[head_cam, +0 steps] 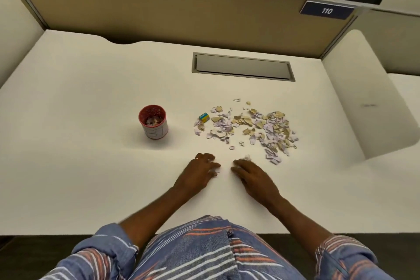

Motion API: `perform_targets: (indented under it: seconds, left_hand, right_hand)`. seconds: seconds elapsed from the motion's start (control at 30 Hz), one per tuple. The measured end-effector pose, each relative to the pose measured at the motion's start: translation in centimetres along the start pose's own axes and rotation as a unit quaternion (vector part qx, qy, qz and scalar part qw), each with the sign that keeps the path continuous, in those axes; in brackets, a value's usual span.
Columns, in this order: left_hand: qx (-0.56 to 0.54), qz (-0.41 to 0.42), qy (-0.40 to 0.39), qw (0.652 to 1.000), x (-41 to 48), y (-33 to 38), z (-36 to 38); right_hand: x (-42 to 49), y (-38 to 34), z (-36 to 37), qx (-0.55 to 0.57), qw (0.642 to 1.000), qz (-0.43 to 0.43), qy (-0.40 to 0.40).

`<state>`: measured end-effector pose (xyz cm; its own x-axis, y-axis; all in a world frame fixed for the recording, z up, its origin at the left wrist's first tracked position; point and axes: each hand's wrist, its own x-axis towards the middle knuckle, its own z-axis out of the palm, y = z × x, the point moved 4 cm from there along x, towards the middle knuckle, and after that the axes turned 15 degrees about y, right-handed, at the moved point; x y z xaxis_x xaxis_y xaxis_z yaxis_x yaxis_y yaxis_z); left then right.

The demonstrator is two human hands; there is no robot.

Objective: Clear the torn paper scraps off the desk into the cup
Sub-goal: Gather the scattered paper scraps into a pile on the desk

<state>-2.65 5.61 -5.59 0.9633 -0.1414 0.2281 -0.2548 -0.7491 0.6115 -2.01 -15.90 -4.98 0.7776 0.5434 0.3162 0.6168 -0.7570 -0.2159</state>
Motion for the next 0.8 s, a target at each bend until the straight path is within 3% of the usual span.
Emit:
perform_targets:
  seconds: [0.17,0.37,0.43,0.57,0.8]
  left_hand:
    - [-0.016,-0.011,0.042,0.999,-0.7,1.0,1.0]
    - [-0.032,-0.055,0.051,0.997,-0.1,2.3,1.7]
    - [-0.039,-0.089,0.055,0.994,0.4,2.8,2.0]
    - [-0.049,-0.139,0.055,0.988,1.9,3.8,2.4]
    - [-0.039,-0.148,0.002,0.988,4.5,6.1,4.8]
  right_hand:
    - [-0.7,6.0,-3.1,-0.067,0.991,0.11,0.032]
    - [0.7,11.6,-4.3,-0.057,0.957,0.282,-0.03]
    - [1.6,12.0,-4.0,-0.029,0.958,0.282,-0.049]
    - [2.8,10.8,-2.8,-0.029,0.976,0.2,-0.079]
    - [1.1,8.4,-2.7,0.024,0.99,0.137,-0.038]
